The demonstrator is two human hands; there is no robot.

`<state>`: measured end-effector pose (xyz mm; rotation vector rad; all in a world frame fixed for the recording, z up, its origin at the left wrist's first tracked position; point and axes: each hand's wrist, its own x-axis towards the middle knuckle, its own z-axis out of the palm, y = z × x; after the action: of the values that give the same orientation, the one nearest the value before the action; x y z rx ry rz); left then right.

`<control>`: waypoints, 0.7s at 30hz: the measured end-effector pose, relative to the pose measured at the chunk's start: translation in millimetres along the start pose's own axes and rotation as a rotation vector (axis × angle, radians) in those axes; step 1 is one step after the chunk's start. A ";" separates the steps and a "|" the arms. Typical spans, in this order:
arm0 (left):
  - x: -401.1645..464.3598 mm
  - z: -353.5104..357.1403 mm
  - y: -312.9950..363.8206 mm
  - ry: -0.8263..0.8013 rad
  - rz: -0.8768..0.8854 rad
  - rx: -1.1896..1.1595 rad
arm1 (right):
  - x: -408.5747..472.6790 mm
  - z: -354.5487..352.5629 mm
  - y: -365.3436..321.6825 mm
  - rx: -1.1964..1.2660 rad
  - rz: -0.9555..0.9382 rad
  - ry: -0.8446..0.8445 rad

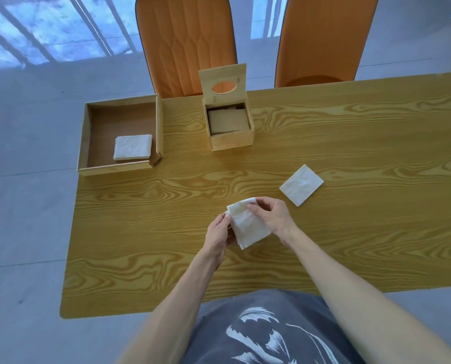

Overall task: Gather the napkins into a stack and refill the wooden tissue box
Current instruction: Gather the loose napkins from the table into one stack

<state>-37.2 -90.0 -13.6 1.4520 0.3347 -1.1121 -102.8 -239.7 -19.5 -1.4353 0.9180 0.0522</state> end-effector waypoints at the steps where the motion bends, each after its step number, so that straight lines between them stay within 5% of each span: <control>1: 0.5 -0.4 -0.5 0.003 0.002 -0.001 | 2.5 2.1 -0.8 -0.040 -0.010 0.023; 9: 2.1 3.0 -4.8 0.040 0.027 -0.009 | 10.3 17.2 2.0 -0.500 -0.110 0.177; 14: 4.4 8.6 -10.6 0.130 0.088 0.053 | 9.9 10.0 1.0 -0.549 -0.157 0.235; 21: 4.9 13.2 -4.5 0.160 0.082 0.063 | 21.8 -41.8 -10.1 -0.525 -0.012 0.568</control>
<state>-43.8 -102.5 -17.8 1.6013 0.3517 -0.9507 -103.7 -287.9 -18.0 -1.9935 1.4300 -0.1412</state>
